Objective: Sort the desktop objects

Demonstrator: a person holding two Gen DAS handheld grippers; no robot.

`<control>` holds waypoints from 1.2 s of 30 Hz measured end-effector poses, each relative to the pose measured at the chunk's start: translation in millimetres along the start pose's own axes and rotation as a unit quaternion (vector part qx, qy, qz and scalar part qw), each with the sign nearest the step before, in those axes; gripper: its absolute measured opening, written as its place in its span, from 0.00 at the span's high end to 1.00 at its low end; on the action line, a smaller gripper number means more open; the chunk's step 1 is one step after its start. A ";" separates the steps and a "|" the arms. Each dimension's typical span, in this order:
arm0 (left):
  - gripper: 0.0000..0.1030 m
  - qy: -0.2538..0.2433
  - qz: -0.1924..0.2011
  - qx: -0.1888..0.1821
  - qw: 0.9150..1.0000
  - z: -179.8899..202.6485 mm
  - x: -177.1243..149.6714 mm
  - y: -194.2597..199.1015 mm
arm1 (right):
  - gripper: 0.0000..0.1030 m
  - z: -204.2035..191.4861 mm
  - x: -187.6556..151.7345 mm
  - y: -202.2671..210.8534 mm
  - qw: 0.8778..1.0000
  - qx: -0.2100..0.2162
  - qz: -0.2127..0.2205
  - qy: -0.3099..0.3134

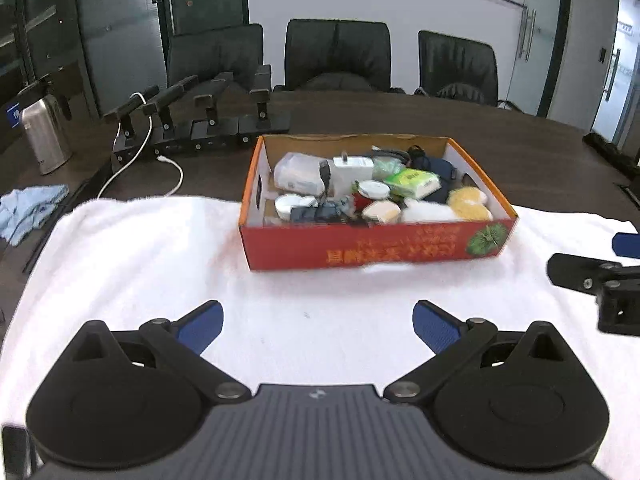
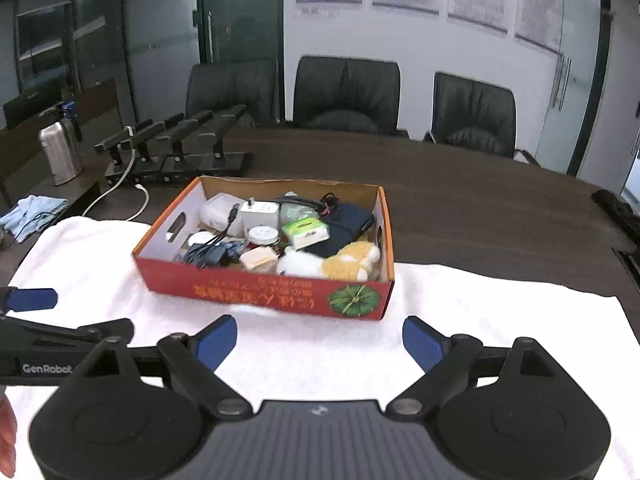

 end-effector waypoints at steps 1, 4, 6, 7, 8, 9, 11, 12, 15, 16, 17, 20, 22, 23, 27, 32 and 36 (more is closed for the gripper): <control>0.00 0.006 0.007 -0.001 1.000 0.5 -9.3 3.5 | 0.12 -2.6 -10.3 5.4 1.000 0.003 0.009 -0.001; 0.00 0.006 0.025 -0.003 1.000 2.5 -44.8 14.2 | 0.06 -10.1 -49.5 19.1 1.000 0.014 0.024 0.003; 0.00 0.003 0.034 -0.004 0.999 1.4 -67.1 19.4 | 0.05 -16.6 -79.7 26.8 0.999 0.018 0.031 0.013; 0.00 0.005 0.038 -0.005 0.999 1.4 -79.2 22.9 | 0.05 -19.5 -91.6 28.9 0.999 0.017 0.031 0.018; 0.00 0.008 0.042 -0.011 0.999 1.3 -90.9 25.7 | 0.05 -23.3 -104.5 30.9 0.999 0.020 0.032 0.023; 0.00 0.010 0.045 -0.015 0.999 1.3 -100.5 28.3 | 0.05 -26.0 -116.6 33.0 0.999 0.026 0.036 0.023; 0.00 0.000 0.054 -0.018 0.998 3.0 -120.6 32.5 | 0.05 -29.0 -135.3 35.0 0.999 0.030 0.039 0.012; 0.00 -0.006 0.056 -0.013 0.998 3.9 -128.9 34.1 | 0.05 -28.3 -142.6 34.8 0.999 0.029 0.039 0.002; 0.00 -0.024 0.064 -0.002 0.998 3.7 -153.5 39.8 | 0.05 -26.3 -165.3 33.9 0.999 0.031 0.039 -0.020; 0.00 -0.020 0.064 -0.007 0.998 2.0 -161.5 41.6 | 0.05 -25.6 -172.1 31.8 0.998 0.035 0.035 -0.025; 0.00 -0.011 0.060 -0.013 0.998 -0.3 -168.9 42.0 | 0.05 -25.0 -178.5 29.2 0.998 0.036 0.030 -0.030; 0.00 0.003 0.050 -0.023 0.998 -6.2 -179.8 39.2 | 0.05 -26.7 -193.2 24.4 0.999 0.031 0.024 -0.034; 0.00 -0.002 0.050 -0.017 0.999 -7.5 -180.5 35.5 | 0.05 -29.3 -196.4 22.7 0.999 0.024 0.030 -0.031; 0.00 -0.006 0.050 -0.014 0.999 -7.5 -179.5 32.8 | 0.05 -31.2 -197.6 21.0 0.999 0.021 0.032 -0.027; 0.00 -0.006 0.035 -0.005 0.999 -7.4 -180.4 13.0 | 0.00 -29.7 -198.9 4.7 0.999 -0.003 0.031 -0.027; 0.00 0.006 0.042 0.001 0.999 -9.4 -184.8 4.7 | 0.00 -31.2 -203.6 -13.9 1.000 -0.018 0.004 -0.016; 0.00 0.000 0.042 0.012 0.999 -7.4 -184.1 4.6 | 0.00 -28.4 -203.1 -15.1 1.000 -0.015 0.004 -0.021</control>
Point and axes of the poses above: each gripper's, at about its wrist camera, not at the fingertips, and y roughly against the way its jaws point, z to its right, x to its top, the point moved 6 cm from there along -y, roughly the way its jaws point, and after that the axes turned 1 degree about z, right-handed, at the moved point
